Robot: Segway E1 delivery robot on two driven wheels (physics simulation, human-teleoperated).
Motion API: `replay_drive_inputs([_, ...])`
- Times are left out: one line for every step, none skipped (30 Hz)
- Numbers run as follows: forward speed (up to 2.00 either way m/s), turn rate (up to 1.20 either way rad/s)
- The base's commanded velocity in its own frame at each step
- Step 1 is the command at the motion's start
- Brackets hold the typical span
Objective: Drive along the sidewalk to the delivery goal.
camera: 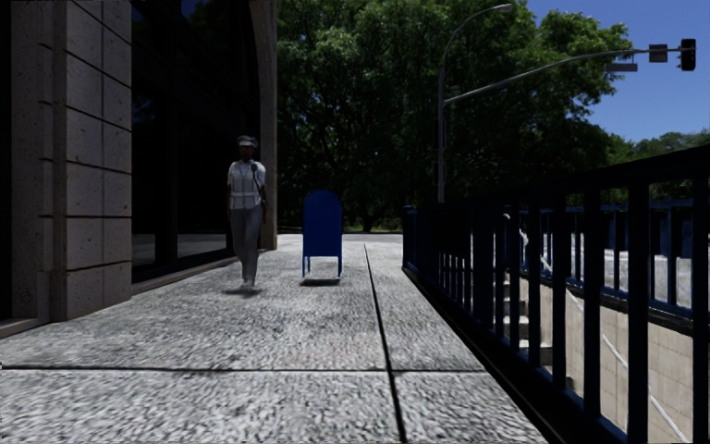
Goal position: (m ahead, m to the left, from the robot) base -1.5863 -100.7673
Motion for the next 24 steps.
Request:
replay_drive_inputs([1.65, 0.0])
replay_drive_inputs([1.65, 0.0])
replay_drive_inputs([1.65, 0.0])
replay_drive_inputs([1.65, 0.0])
replay_drive_inputs([1.65, 0.0])
replay_drive_inputs([1.65, 0.0])
replay_drive_inputs([1.64, 0.0])
replay_drive_inputs([1.64, 0.0])
replay_drive_inputs([1.64, -0.06])
replay_drive_inputs([1.61, -0.1])
replay_drive_inputs([1.59, -0.01])
replay_drive_inputs([1.59, 0.0])
replay_drive_inputs([1.59, 0.0])
replay_drive_inputs([1.58, 0.0])
replay_drive_inputs([1.58, 0.0])
replay_drive_inputs([1.55, 0.0])
replay_drive_inputs([1.45, 0.0])
replay_drive_inputs([1.34, 0.0])
replay_drive_inputs([1.34, 0.0])
replay_drive_inputs([1.28, 0.0])
replay_drive_inputs([1.25, 0.0])
replay_drive_inputs([1.24, 0.0])
replay_drive_inputs([1.23, 0.0])
replay_drive_inputs([1.23, 0.0])
